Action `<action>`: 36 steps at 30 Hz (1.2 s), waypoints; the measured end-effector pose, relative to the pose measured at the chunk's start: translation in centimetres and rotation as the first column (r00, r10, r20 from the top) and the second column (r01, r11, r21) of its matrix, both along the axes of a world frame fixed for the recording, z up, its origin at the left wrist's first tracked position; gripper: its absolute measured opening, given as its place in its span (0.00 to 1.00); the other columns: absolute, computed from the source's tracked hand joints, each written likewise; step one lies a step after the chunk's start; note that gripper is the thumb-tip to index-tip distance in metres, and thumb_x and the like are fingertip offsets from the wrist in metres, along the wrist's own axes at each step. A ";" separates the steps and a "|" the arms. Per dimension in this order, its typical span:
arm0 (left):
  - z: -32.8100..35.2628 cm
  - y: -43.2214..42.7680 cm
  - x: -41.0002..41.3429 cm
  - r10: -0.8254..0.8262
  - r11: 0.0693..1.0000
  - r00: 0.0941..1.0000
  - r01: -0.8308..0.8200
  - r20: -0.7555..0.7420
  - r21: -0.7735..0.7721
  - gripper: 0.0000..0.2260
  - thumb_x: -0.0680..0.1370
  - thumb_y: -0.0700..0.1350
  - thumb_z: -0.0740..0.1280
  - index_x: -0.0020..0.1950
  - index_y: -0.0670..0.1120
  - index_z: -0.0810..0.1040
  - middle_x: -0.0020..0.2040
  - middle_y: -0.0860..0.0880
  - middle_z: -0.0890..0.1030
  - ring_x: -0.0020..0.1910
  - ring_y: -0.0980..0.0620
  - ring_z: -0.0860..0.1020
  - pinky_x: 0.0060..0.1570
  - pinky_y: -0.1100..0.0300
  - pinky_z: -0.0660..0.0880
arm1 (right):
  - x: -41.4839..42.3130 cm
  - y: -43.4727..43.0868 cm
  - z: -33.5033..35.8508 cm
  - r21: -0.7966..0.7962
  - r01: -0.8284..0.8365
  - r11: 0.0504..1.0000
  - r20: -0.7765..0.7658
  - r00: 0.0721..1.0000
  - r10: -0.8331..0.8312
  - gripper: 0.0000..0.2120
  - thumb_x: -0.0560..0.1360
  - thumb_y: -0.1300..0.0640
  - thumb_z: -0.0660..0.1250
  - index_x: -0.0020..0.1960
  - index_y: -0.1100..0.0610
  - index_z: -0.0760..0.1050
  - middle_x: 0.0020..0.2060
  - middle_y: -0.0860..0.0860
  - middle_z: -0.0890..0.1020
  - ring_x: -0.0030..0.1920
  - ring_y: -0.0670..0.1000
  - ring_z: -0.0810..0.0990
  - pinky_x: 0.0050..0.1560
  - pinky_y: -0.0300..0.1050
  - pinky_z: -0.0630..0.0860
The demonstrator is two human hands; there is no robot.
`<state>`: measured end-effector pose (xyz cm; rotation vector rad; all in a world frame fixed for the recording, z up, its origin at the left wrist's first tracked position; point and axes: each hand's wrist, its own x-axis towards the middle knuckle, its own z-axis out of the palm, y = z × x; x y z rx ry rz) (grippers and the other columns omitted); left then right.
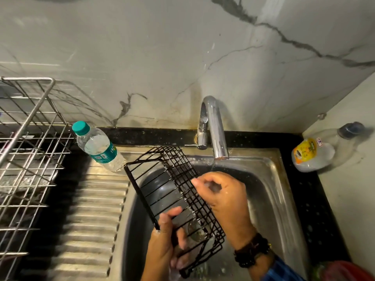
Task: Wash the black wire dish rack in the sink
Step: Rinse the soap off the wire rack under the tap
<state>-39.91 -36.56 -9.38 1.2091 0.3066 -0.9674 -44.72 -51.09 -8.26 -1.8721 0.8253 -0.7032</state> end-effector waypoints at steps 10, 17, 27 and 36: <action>-0.4 0.9 -0.2 -0.177 0.981 0.979 0.184 -0.099 0.062 0.29 0.71 0.62 0.57 0.54 0.39 0.80 0.20 0.41 0.68 0.12 0.55 0.58 0.17 0.71 0.54 | 1.7 -3.7 -0.6 0.178 -0.589 0.789 -0.136 0.779 0.612 0.17 0.82 0.42 0.60 0.59 0.51 0.81 0.52 0.46 0.85 0.56 0.46 0.83 0.57 0.54 0.79; -1.1 -0.5 -0.6 -0.108 0.991 0.991 0.113 -0.074 0.066 0.28 0.71 0.60 0.58 0.53 0.37 0.80 0.19 0.42 0.68 0.10 0.54 0.59 0.15 0.71 0.60 | 2.3 -1.7 -0.2 -0.230 -0.323 0.918 -0.352 0.907 0.231 0.32 0.82 0.34 0.45 0.46 0.51 0.82 0.41 0.44 0.84 0.46 0.41 0.81 0.71 0.55 0.66; -1.8 1.0 0.1 -0.122 0.993 0.986 0.121 -0.115 -0.017 0.26 0.71 0.61 0.61 0.46 0.40 0.86 0.17 0.45 0.63 0.11 0.57 0.57 0.18 0.73 0.57 | 0.9 -3.7 -2.2 -0.036 -0.237 0.971 0.073 0.968 0.239 0.16 0.82 0.49 0.57 0.58 0.54 0.81 0.57 0.48 0.81 0.62 0.45 0.77 0.65 0.42 0.73; -2.5 0.8 0.9 -0.452 0.889 0.886 0.457 0.100 -0.030 0.41 0.58 0.80 0.68 0.56 0.51 0.86 0.20 0.45 0.71 0.16 0.53 0.60 0.26 0.53 0.48 | 1.2 -2.9 -2.4 -0.168 -0.171 0.971 0.151 0.969 0.196 0.12 0.82 0.53 0.58 0.59 0.55 0.76 0.54 0.45 0.78 0.57 0.50 0.77 0.57 0.53 0.76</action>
